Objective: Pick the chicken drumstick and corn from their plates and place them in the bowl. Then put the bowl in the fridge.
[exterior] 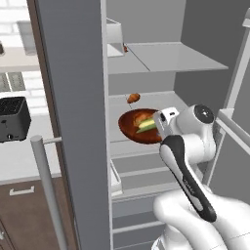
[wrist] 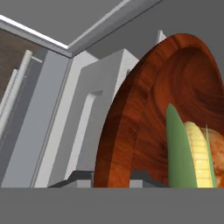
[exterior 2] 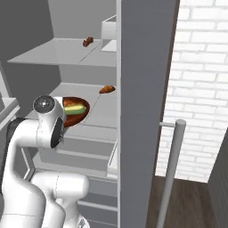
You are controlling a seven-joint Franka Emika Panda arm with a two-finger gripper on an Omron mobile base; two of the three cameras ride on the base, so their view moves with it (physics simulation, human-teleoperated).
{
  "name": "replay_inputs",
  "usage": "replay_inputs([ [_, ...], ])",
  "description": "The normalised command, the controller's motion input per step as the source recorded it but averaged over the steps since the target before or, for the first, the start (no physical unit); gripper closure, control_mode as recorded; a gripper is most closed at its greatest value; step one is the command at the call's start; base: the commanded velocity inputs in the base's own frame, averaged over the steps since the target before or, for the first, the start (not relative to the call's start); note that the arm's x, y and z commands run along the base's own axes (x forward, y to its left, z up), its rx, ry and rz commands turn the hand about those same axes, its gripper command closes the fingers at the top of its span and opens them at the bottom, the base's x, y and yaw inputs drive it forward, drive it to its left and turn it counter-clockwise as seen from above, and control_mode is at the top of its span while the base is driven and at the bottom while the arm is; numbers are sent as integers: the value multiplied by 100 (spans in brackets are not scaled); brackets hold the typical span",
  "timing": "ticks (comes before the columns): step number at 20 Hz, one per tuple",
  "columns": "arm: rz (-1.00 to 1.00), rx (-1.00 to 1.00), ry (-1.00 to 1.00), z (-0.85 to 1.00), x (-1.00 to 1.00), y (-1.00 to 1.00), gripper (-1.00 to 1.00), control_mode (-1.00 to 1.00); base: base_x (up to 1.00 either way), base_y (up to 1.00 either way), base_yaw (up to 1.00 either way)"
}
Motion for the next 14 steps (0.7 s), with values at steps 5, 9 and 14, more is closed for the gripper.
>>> replay_inputs([
  [5, 0, 0, -3, -33, 68, 6, 100, -100, 0, 0, 0],
  [9, 0, 0, 0, -17, 66, 5, 100, -100, 0, 0, 0],
  [14, 0, 0, 0, -7, 71, 7, 100, -100, 0, 0, 0],
])
